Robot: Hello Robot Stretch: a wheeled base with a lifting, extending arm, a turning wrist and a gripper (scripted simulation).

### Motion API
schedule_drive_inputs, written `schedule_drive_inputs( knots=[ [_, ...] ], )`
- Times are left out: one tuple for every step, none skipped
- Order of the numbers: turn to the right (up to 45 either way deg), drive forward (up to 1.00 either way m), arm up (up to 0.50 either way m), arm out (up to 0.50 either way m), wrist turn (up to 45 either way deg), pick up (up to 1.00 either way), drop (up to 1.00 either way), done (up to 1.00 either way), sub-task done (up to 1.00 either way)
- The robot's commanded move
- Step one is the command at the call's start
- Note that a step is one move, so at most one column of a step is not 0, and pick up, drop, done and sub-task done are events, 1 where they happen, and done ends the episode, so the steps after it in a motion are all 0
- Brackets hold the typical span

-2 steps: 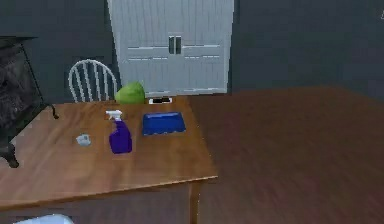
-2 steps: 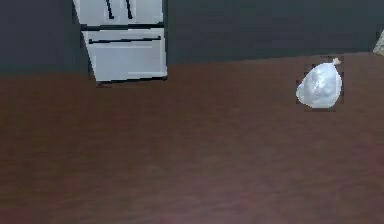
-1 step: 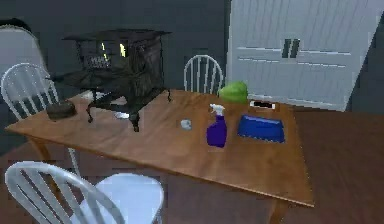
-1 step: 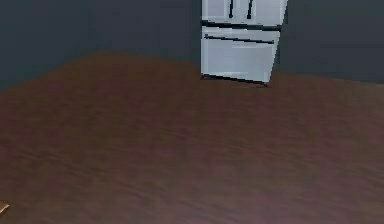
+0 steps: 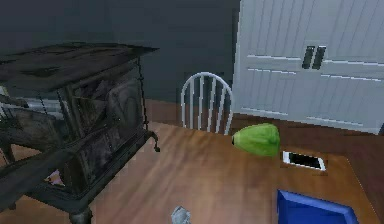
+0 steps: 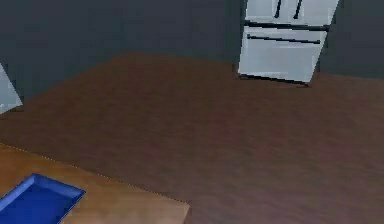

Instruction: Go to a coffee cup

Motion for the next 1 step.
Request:
schedule_drive_inputs(
  knots=[
    [0.0, 0.0, 0.0, 0.0, 0.0, 0.0, 0.0, 1.0, 0.0]
  ],
)
